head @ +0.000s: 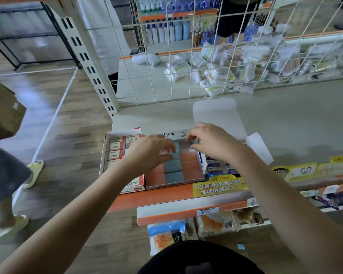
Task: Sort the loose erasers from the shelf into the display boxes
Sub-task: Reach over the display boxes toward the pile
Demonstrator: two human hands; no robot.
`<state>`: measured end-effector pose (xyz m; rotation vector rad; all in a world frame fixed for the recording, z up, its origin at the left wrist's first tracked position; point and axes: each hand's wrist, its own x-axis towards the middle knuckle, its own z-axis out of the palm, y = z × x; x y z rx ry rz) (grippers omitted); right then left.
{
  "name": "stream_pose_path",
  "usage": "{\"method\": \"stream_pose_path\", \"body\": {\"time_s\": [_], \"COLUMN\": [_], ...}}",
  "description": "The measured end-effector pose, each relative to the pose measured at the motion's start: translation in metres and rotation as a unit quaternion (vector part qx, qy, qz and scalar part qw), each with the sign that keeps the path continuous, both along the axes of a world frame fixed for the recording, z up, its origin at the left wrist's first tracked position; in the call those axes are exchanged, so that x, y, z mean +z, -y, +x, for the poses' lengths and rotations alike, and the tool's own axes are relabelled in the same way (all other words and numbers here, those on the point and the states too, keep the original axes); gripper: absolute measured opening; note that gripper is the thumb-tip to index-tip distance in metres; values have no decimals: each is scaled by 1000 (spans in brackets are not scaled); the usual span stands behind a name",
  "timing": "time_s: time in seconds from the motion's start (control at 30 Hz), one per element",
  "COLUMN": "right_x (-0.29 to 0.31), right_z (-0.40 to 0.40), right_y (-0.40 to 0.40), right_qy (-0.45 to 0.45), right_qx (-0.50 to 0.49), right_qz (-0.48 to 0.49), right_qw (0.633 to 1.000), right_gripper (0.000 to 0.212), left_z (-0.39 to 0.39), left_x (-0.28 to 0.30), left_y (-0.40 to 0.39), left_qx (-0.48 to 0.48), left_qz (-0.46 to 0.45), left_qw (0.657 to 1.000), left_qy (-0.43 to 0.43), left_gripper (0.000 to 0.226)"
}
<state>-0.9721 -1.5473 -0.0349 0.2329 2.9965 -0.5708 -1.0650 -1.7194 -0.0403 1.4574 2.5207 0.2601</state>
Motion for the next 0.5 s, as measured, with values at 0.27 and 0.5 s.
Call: {"method": "stream_pose_path", "body": {"time_s": [0.27, 0.5], "right_x": [-2, -4], "right_z": [-1, -3], "right_y": [-2, -3], "right_qy": [-7, -10], "right_qx": [1, 14], "right_qz": [-4, 7], "right_qw": [1000, 1000], "right_gripper": [24, 24], "left_z": [1, 1], "left_x": [-2, -5], "left_y": [-13, -11], "left_qx": [3, 2], "left_qz": [-21, -18], "left_qw": [999, 1000], "left_qy": [-24, -11], "left_gripper": [19, 18]}}
